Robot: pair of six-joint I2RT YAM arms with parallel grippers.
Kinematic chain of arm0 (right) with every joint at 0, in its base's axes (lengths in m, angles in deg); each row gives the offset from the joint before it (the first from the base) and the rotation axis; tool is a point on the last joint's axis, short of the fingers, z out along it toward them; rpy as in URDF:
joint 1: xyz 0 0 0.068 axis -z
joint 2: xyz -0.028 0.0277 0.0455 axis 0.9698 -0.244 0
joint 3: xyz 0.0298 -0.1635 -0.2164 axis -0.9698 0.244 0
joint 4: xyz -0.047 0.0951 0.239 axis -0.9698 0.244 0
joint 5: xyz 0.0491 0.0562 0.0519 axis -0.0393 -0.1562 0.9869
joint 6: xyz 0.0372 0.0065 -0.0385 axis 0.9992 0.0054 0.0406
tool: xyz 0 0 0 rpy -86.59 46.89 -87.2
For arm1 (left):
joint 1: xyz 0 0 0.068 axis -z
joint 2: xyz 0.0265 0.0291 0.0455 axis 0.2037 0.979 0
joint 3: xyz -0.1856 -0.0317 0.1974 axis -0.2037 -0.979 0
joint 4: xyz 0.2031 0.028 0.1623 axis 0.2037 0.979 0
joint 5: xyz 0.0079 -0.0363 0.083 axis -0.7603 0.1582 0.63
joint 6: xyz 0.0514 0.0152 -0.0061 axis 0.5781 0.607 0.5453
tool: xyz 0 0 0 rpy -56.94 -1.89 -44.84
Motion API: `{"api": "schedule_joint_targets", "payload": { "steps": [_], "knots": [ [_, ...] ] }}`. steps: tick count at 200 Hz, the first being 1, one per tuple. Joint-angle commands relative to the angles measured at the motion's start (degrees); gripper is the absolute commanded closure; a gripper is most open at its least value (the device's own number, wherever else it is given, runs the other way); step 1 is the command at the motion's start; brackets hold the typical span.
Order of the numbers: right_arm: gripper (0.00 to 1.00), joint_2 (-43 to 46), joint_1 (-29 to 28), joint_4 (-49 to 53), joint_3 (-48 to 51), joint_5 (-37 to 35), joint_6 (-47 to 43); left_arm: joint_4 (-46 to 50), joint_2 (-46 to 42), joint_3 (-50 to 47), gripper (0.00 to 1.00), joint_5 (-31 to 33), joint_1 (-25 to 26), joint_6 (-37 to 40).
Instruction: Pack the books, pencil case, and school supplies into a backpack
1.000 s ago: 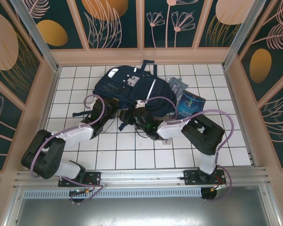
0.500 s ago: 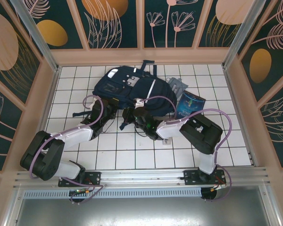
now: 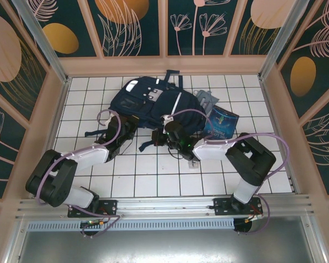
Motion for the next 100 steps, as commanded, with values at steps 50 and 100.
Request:
{"api": "schedule_joint_targets", "payload": {
  "steps": [50,100],
  "knots": [
    [1.00,6.4,4.7,22.5,1.8,4.7,-9.2,-1.0,3.0,4.1,1.00,-3.2,-6.4,10.4],
    [1.00,10.2,8.4,31.9,1.5,4.2,-14.1,-0.6,8.0,7.9,1.00,-5.2,-11.4,17.2]
  ]
}}
